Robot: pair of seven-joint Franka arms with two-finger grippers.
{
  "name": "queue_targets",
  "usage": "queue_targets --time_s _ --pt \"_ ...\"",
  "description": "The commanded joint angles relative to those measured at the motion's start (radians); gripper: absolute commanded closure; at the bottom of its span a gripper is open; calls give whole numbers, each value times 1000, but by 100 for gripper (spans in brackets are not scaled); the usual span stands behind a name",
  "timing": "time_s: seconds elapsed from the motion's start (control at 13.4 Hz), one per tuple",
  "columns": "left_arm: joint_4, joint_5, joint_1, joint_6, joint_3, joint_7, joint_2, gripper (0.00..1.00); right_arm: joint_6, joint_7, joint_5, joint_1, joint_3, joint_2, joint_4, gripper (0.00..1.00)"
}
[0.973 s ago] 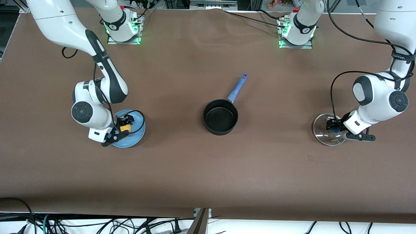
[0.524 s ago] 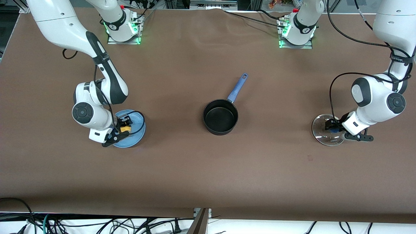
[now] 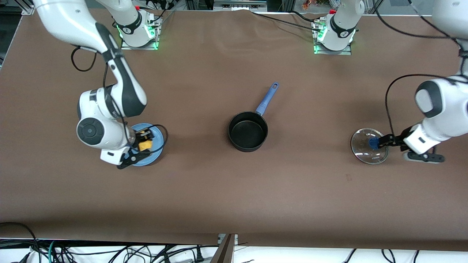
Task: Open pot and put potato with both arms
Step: 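Grasp the yellow potato with the right gripper and carry it toward the pot, then release the potato into the pot with the right gripper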
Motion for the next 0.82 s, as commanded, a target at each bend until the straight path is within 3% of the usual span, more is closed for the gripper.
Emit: queue_targets --time_s 0.0,0.3,0.6,0.75 --pt "78 -21 -51 -150 5 -34 -58 0 -77 129 24 97 -4 30 109 72" --pt "255 -12 -74 -392 -3 -184 -85 0 -38 425 133 229 13 111 213 72" --pt "258 -10 -89 -467 5 -184 -209 0 158 761 208 369 27 220 292 72" --pt "258 -10 -99 -544 6 -186 -271 0 287 843 234 418 30 261 296 66"
